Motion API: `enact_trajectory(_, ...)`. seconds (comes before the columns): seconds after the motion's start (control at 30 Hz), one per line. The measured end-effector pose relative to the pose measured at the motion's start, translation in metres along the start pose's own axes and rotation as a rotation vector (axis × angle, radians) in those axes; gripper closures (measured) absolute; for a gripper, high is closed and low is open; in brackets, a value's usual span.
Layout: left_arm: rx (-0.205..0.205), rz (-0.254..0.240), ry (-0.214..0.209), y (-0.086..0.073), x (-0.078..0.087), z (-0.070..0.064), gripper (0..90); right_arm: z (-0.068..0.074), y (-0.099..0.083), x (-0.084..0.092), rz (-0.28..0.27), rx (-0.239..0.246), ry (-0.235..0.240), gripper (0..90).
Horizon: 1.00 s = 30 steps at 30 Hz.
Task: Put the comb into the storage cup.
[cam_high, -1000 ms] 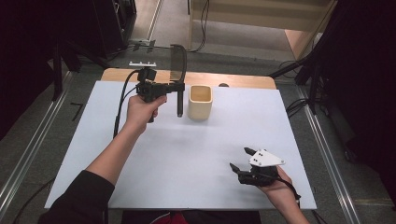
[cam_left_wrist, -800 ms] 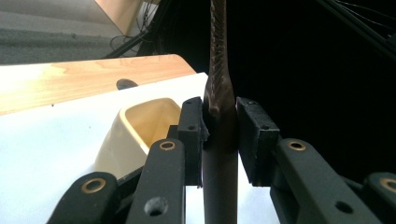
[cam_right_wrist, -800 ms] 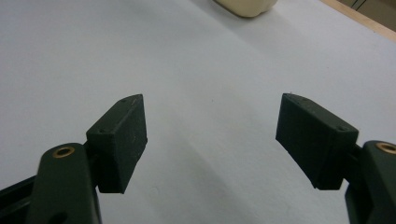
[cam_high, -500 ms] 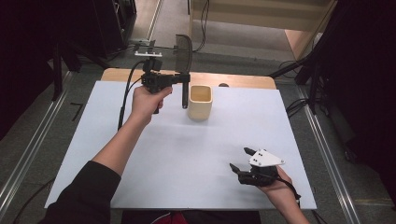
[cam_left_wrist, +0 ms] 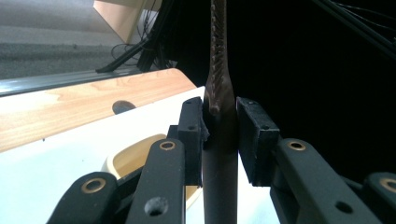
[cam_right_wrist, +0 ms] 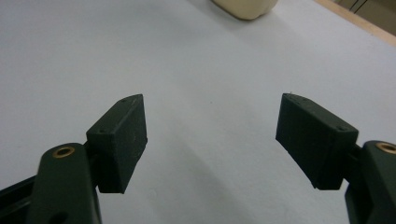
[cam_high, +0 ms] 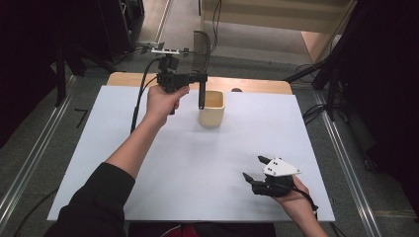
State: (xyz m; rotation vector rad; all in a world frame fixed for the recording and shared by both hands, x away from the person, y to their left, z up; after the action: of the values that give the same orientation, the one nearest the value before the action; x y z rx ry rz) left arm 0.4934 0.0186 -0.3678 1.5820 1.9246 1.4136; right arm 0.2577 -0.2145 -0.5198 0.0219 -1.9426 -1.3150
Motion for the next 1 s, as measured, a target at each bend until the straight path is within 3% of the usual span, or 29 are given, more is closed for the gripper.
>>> enact_trajectory(0.3, 0.001, -0.025, 0.035, 0.007, -0.009, 0.006, 73.3, 0.001, 0.001, 0.000, -0.002, -0.013, 0.015, 23.1)
enact_trajectory(0.43, -0.012, -0.061, 0.060, 0.011, -0.013, 0.007, 73.3, 0.001, 0.000, -0.001, 0.002, -0.013, 0.017, 23.0)
enact_trajectory(0.73, -0.050, -0.076, 0.079, 0.013, -0.026, 0.007, 73.3, 0.000, 0.001, -0.001, -0.005, -0.007, 0.028, 23.0)
enact_trajectory(1.0, -0.043, -0.073, 0.078, 0.011, -0.039, 0.011, 73.3, 0.000, 0.002, -0.002, -0.005, -0.004, 0.031, 23.0)
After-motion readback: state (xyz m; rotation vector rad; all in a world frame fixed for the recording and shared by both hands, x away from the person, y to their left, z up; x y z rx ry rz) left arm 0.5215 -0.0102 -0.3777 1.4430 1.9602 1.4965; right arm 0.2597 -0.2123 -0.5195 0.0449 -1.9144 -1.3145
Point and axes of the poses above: each handheld gripper's, and its own axes: x roughly backward along the jaws, y roughly out of its top, z roughly to its left, the point moved 6 cm from there along -x, roughly forward along the jaws, and after that the axes turned 1 degree about -y, right-handed, at the moved point
